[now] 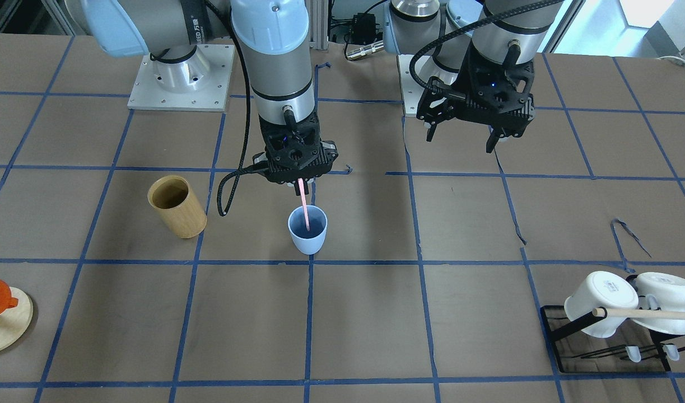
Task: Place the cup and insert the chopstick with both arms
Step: 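Lower the pink chopstick into the blue cup with the right gripper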
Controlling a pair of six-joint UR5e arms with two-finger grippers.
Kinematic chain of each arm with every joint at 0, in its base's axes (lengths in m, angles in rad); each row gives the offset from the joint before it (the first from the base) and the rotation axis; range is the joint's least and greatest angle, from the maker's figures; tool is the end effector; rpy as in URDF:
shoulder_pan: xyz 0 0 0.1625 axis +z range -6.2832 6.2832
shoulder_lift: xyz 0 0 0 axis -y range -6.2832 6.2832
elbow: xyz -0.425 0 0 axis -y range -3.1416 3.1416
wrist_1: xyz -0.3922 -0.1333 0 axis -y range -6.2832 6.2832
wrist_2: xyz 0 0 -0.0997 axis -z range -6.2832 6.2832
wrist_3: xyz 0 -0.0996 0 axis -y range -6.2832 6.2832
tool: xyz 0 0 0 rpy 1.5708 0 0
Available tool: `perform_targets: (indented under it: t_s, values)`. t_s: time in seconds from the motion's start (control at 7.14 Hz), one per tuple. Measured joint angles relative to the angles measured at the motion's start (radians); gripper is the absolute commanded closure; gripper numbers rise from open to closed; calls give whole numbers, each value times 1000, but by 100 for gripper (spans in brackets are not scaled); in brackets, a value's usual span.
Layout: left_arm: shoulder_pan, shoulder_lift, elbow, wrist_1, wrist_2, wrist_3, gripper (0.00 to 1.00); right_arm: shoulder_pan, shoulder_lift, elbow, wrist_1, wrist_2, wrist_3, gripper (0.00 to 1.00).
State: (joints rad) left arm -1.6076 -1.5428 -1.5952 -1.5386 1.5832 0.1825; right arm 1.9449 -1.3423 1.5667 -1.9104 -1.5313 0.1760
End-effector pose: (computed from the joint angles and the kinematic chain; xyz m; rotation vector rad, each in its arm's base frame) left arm -0.1498 -0.4783 0.4928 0.3418 3.1074 -0.0544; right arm 0.3430 -0.4982 0.4018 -0.3069 3.0531 -0.1538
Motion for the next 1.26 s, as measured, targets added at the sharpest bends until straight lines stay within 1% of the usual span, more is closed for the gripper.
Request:
perform_targets:
  t_s: [0.28, 0.42, 0.56, 0.7, 0.84, 0.98, 1.12, 1.26]
  values:
    - [0, 2, -1, 0, 0, -1, 0, 0, 35, 9, -38, 0, 4, 100]
    - [0, 3, -1, 0, 0, -5, 0, 0, 44, 13, -43, -1, 6, 90]
    - [2, 3, 1, 4, 0, -12, 0, 0, 51, 20, -50, -1, 6, 77]
    - [3, 3, 3, 14, 0, -28, 0, 0, 55, 28, -62, -1, 6, 50]
    - [4, 3, 4, 23, 0, -56, 0, 0, 56, 32, -72, -2, 6, 20]
    - [5, 3, 4, 26, -1, -79, 0, 0, 56, 30, -78, -2, 7, 12]
    - [5, 3, 4, 28, -1, -92, 0, -4, 56, 15, -82, -1, 9, 9]
    - [6, 3, 4, 29, -2, -97, 0, -13, 55, -26, -68, 0, 9, 8]
